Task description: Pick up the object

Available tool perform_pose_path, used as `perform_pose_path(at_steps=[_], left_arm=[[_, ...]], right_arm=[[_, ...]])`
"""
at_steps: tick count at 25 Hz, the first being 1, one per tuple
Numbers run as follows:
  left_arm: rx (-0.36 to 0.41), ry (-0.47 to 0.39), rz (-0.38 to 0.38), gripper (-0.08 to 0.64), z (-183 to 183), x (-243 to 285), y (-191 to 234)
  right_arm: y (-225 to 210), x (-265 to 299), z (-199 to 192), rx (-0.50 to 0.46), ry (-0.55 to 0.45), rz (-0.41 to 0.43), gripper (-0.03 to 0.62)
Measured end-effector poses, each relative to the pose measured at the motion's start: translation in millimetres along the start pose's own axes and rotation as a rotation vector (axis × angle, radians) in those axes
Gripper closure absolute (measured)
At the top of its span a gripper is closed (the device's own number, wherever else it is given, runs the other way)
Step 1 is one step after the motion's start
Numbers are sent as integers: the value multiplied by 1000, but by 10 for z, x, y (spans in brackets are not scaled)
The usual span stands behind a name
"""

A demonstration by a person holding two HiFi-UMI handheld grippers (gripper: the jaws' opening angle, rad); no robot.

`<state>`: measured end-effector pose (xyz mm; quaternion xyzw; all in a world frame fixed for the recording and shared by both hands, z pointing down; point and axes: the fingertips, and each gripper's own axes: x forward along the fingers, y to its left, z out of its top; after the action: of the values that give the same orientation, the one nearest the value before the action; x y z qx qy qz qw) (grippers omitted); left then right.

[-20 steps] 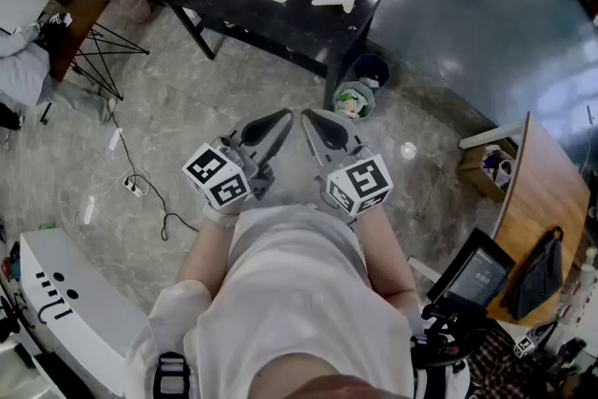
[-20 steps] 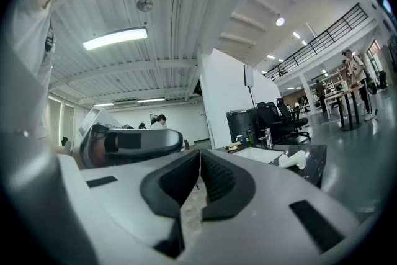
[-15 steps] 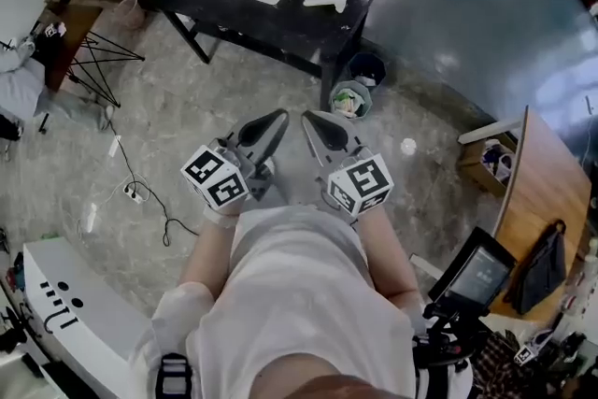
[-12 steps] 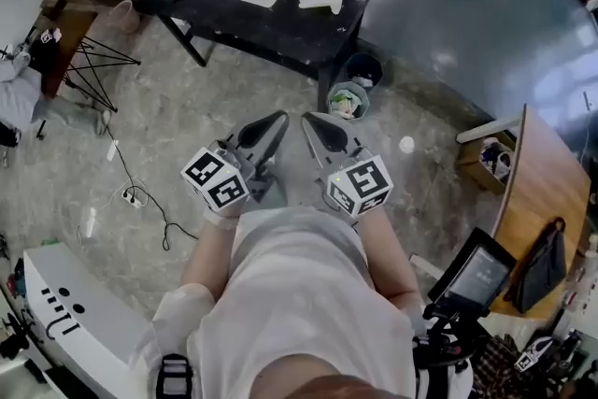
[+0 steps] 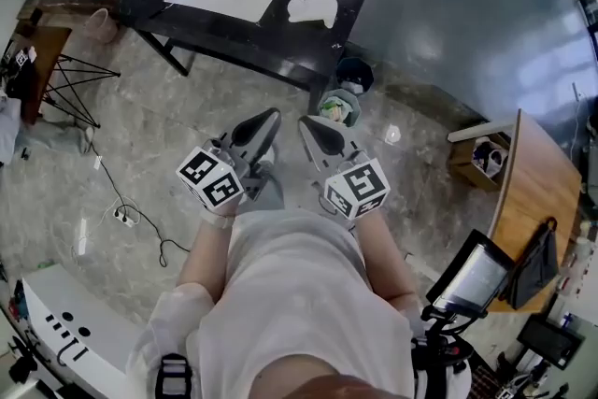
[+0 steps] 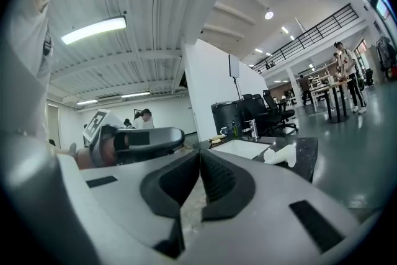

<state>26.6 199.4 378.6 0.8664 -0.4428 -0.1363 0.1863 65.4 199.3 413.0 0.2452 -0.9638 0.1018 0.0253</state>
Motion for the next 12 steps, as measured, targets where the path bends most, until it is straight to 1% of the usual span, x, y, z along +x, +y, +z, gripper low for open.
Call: perform_pose_path(at_steps=[6, 9, 12], left_arm=[[-53, 34, -24, 557, 193, 397, 867], [-81, 74, -35, 557, 321, 602, 1331], [-108, 85, -67, 557, 411, 785, 1738]], right_arm=[[-583, 744, 25, 46, 32, -67, 571], [-846, 1191, 49, 66, 49, -99, 571], [-1066, 1566, 90, 75, 64, -130, 571]])
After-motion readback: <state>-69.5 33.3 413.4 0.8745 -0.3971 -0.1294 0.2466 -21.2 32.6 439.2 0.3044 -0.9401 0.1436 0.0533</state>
